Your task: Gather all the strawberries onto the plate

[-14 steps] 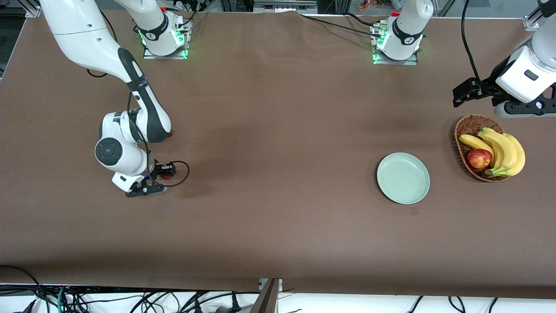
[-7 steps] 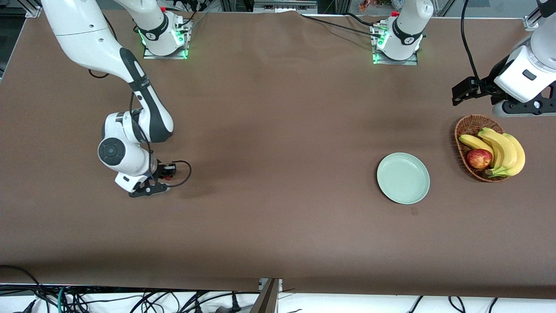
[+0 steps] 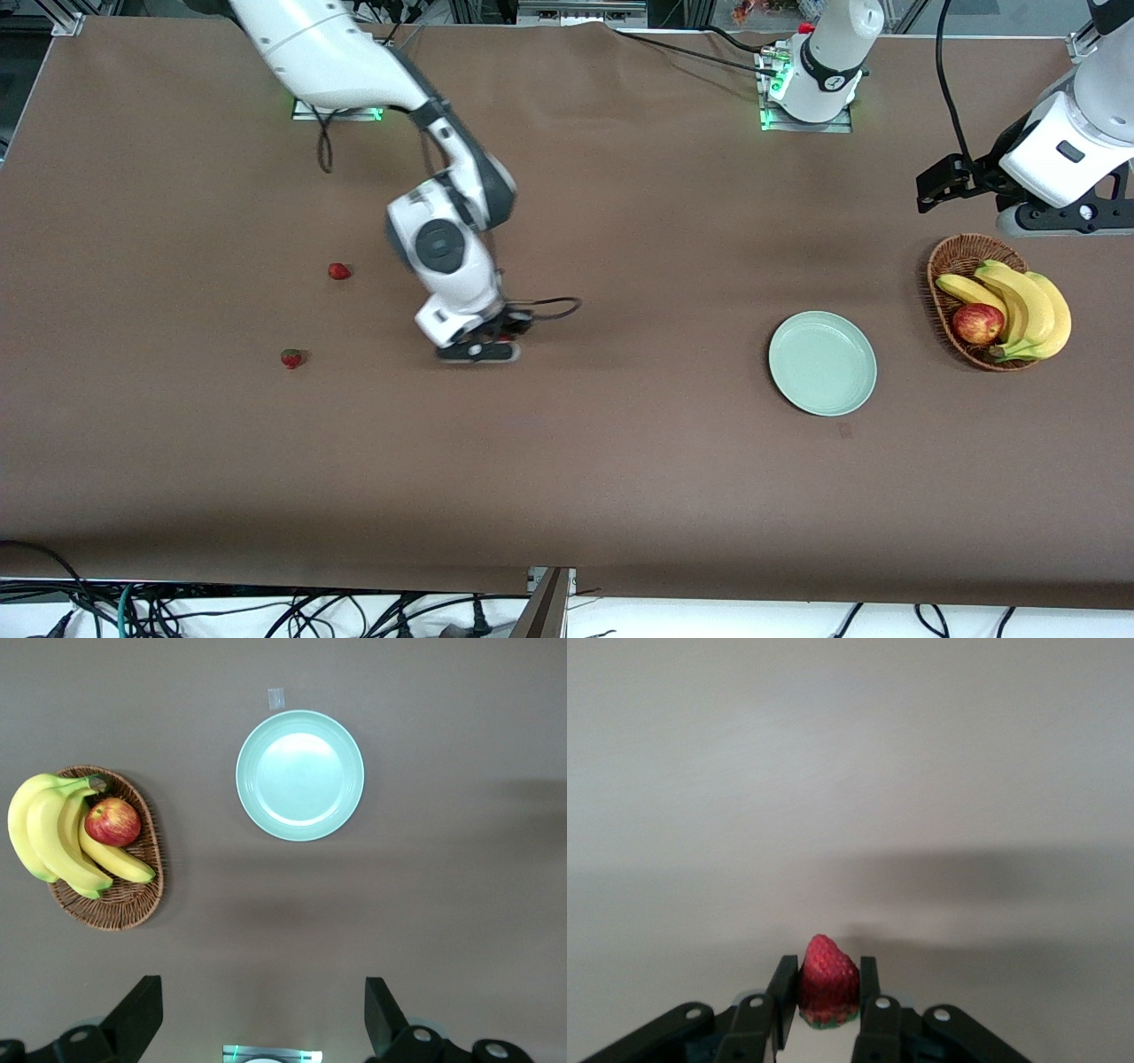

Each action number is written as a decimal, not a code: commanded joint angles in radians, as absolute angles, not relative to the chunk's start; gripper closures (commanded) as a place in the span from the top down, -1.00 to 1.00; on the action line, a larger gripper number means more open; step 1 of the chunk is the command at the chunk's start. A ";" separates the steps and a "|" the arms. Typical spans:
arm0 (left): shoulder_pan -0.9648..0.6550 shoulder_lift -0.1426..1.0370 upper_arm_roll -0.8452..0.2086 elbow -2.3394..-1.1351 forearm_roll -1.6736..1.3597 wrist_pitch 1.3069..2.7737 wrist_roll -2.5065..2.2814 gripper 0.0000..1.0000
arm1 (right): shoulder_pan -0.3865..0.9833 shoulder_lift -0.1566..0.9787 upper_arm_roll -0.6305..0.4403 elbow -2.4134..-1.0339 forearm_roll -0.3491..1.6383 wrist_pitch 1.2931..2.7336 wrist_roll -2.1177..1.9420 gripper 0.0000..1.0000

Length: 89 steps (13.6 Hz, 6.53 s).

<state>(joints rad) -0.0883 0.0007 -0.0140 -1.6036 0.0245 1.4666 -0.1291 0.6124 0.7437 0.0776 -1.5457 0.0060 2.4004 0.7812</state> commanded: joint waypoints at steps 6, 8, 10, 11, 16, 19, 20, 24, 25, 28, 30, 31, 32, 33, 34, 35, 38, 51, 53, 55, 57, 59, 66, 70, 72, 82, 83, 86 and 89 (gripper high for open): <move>-0.091 -0.006 -0.011 -1.598 0.006 1.440 -0.109 1.00 | 0.840 1.115 0.057 -1.052 0.008 2.557 1.138 -0.69; -0.081 -0.006 -0.009 -1.600 0.005 1.437 -0.112 1.00 | 0.859 1.121 0.054 -1.055 0.005 2.566 1.157 0.98; -0.078 -0.006 -0.009 -1.601 0.000 1.437 -0.112 1.00 | 0.854 1.100 0.032 -1.057 -0.003 2.533 1.137 1.00; -0.078 -0.006 -0.008 -1.601 0.000 1.437 -0.112 1.00 | 0.841 1.074 0.020 -1.055 -0.003 2.458 1.121 1.00; -0.081 -0.006 -0.011 -1.598 -0.002 1.443 -0.110 1.00 | 0.619 0.893 0.012 -1.074 0.023 2.009 0.659 1.00; -0.081 -0.005 -0.011 -1.598 -0.003 1.440 -0.113 1.00 | 0.484 0.841 0.011 -1.074 0.021 1.828 0.418 1.00; -0.083 -0.006 -0.011 -1.598 -0.003 1.440 -0.112 1.00 | 0.436 0.835 0.011 -1.074 0.020 1.781 0.357 1.00; -0.078 -0.003 -0.009 -1.600 -0.002 1.448 -0.107 1.00 | 0.318 0.738 0.012 -1.278 0.006 1.747 0.247 1.00; -0.078 -0.003 -0.008 -1.600 0.006 1.450 -0.107 1.00 | 0.283 0.683 0.012 -1.395 0.006 1.802 0.220 1.00; -0.080 0.040 -0.008 -1.600 0.012 1.453 -0.106 1.00 | 0.161 0.577 -0.004 -1.685 0.002 2.007 0.004 1.00; -0.087 0.104 -0.009 -1.600 0.012 1.425 -0.082 1.00 | 0.143 0.578 -0.061 -1.752 0.006 2.078 -0.099 1.00; -0.095 0.144 -0.011 -1.608 -0.001 1.436 -0.078 1.00 | 0.131 0.580 -0.066 -1.775 0.009 2.109 -0.124 1.00; -0.122 0.202 -0.026 -1.597 -0.017 1.465 -0.095 1.00 | 0.124 0.584 -0.067 -1.793 0.014 2.138 -0.127 1.00; -0.155 0.237 -0.043 -1.601 -0.028 1.547 -0.113 1.00 | 0.124 0.586 -0.067 -1.805 0.015 2.170 -0.127 1.00; -0.182 0.267 -0.048 -1.612 -0.032 1.607 -0.147 1.00 | 0.123 0.589 -0.075 -1.812 0.015 2.189 -0.129 1.00; -0.222 0.316 -0.048 -1.606 -0.041 1.650 -0.178 1.00 | 0.121 0.591 -0.080 -1.818 0.015 2.206 -0.130 1.00; -0.345 0.394 -0.048 -1.624 -0.058 1.770 -0.306 1.00 | 0.121 0.609 -0.081 -1.818 0.017 2.270 -0.130 1.00; -0.554 0.595 -0.048 -1.922 -0.054 2.598 -0.495 1.00 | 0.109 0.624 -0.091 -1.815 0.018 2.324 -0.212 -1.00; -0.555 0.598 -0.046 -1.922 -0.054 2.609 -0.496 0.96 | 0.118 0.620 -0.066 -1.795 0.018 2.321 -0.209 -1.00; -0.551 0.601 -0.046 -1.921 -0.048 2.609 -0.489 0.60 | 0.130 0.621 0.032 -1.761 0.031 2.318 -0.139 -1.00; -0.552 0.606 -0.046 -1.921 -0.045 2.609 -0.489 -0.01 | 0.190 0.632 0.061 -1.744 0.026 2.325 0.054 -1.00; -0.552 0.607 -0.045 -1.916 -0.041 2.609 -0.480 -0.54 | 0.247 0.644 0.064 -1.726 0.028 2.330 0.193 -1.00; -0.372 0.470 -0.038 -1.867 -0.041 2.332 -0.094 -0.76 | 0.438 0.753 0.126 -1.534 0.031 2.342 0.645 -1.00; -0.165 0.463 -0.037 -1.801 -0.041 2.186 0.333 -0.76 | 0.598 0.898 0.127 -1.326 0.029 2.466 0.886 -1.00; -0.083 0.488 -0.037 -1.801 -0.041 2.201 0.516 -0.76 | 0.685 1.015 0.124 -1.171 0.026 2.506 1.050 -1.00; 0.008 0.555 -0.043 -1.801 -0.055 2.292 0.726 1.00 | 0.750 1.039 0.086 -1.077 0.017 2.480 1.178 1.00; 0.005 0.548 -0.048 -1.801 -0.057 2.287 0.713 1.00 | 0.720 1.010 0.086 -1.081 0.018 2.411 1.126 1.00; -0.017 0.506 -0.113 -1.801 -0.058 2.238 0.605 1.00 | 0.617 0.881 0.084 -1.217 0.022 2.268 0.910 1.00; -0.023 0.509 -0.234 -1.801 -0.058 2.232 0.318 1.00 | 0.496 0.731 0.084 -1.412 0.021 2.127 0.720 1.00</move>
<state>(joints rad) -0.0118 0.5235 -0.1775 -1.7942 -0.0453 2.2482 0.4630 0.5627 0.8781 0.0728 -1.2083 0.0215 2.1889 0.8217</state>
